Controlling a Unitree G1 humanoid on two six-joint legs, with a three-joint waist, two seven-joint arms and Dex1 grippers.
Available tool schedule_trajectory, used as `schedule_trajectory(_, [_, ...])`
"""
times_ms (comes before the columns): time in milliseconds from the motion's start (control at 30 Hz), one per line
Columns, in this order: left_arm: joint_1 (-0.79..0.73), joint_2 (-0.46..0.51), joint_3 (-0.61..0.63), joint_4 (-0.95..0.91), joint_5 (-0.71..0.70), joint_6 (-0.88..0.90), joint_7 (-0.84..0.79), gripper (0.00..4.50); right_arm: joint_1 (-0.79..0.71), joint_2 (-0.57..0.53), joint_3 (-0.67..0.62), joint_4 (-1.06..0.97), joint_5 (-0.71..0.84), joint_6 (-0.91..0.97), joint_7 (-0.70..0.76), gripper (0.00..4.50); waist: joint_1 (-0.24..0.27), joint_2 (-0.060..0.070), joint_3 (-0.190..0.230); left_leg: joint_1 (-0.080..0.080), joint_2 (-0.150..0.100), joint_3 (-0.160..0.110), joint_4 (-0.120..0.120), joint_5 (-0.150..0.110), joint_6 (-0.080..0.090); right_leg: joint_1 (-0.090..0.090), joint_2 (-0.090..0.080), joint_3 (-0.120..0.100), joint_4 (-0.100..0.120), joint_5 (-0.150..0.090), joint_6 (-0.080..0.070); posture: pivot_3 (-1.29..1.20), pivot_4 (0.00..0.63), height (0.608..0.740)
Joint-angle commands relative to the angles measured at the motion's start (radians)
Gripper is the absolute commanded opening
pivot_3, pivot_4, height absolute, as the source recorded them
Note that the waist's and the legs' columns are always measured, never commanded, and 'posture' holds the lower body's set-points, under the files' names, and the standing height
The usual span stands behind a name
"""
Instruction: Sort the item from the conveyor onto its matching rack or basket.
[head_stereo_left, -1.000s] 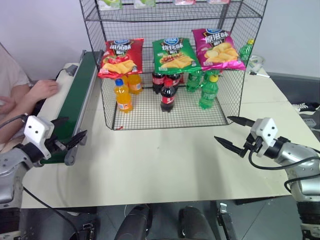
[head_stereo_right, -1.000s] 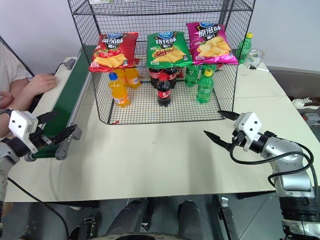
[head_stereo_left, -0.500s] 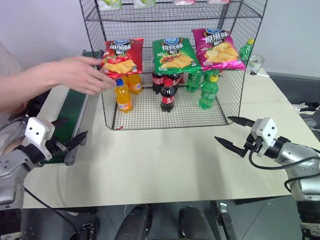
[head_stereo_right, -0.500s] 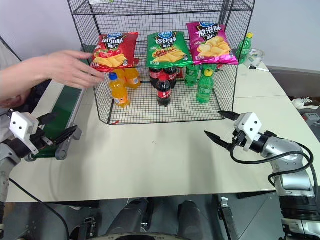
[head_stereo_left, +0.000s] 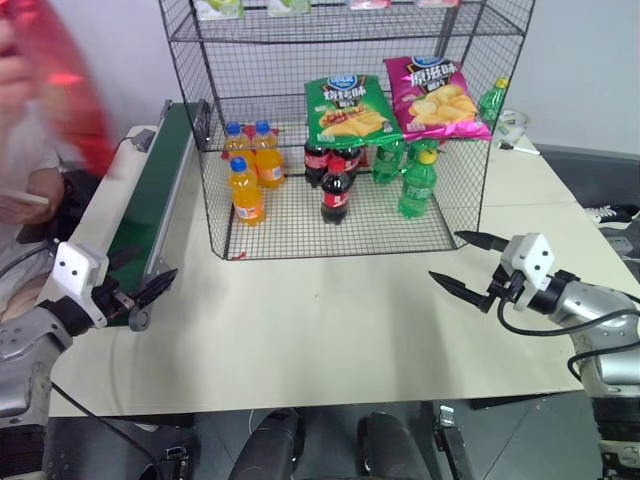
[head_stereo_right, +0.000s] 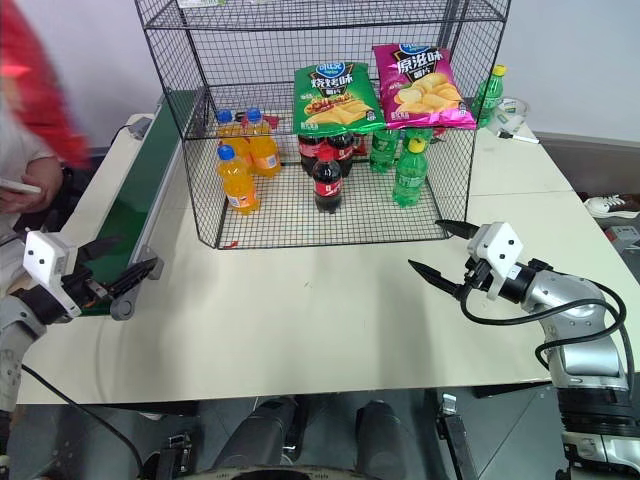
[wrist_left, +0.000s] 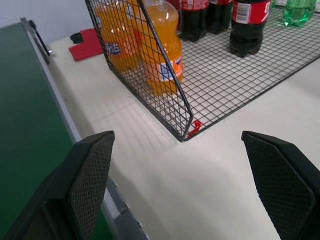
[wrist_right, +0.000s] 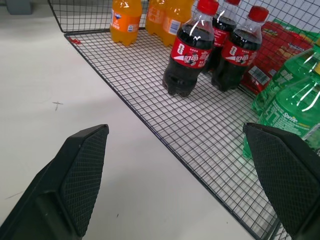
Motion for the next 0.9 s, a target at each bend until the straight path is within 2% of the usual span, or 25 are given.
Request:
schedule_trajectory(33, [0.006, 0.012, 0.035, -0.043, -0.014, -0.007, -0.001, 4.26, -0.024, -0.001, -0.006, 0.004, 0.004, -0.023, 0.003, 4.5, 0.0, 0.0, 0.0, 0.0, 0.0, 0.0, 0.0, 0.0, 0.0, 0.0, 0.0, 0.0, 0.0, 0.0, 0.0, 0.0, 0.15, 0.74])
schedule_trajectory(133, [0.018, 0.018, 0.045, -0.053, -0.036, 0.006, -0.026, 4.26, -0.028, 0.004, -0.001, 0.002, 0.011, -0.027, 0.01, 4.5, 0.0, 0.0, 0.0, 0.0, 0.0, 0.0, 0.0, 0.0, 0.0, 0.0, 0.0, 0.0, 0.0, 0.0, 0.0, 0.0, 0.15, 0.74])
schedule_trajectory(533, [-0.004, 0.016, 0.033, -0.021, 0.035, -0.06, 0.011, 4.26, -0.03, 0.007, -0.001, -0.004, 0.013, -0.023, 0.01, 4.5, 0.0, 0.0, 0.0, 0.0, 0.0, 0.0, -0.001, 0.0, 0.0, 0.0, 0.0, 0.0, 0.0, 0.0, 0.0, 0.0, 0.15, 0.74])
schedule_trajectory(900, [0.029, 0.003, 0.054, -0.047, 0.007, -0.03, 0.018, 4.26, -0.032, 0.001, 0.002, -0.005, 0.016, -0.024, 0.022, 4.5, -0.001, 0.001, 0.0, 0.0, 0.0, 0.0, -0.002, 0.0, 0.0, -0.001, 0.0, 0.0, -0.001, 0.0, 0.0, 0.0, 0.15, 0.74])
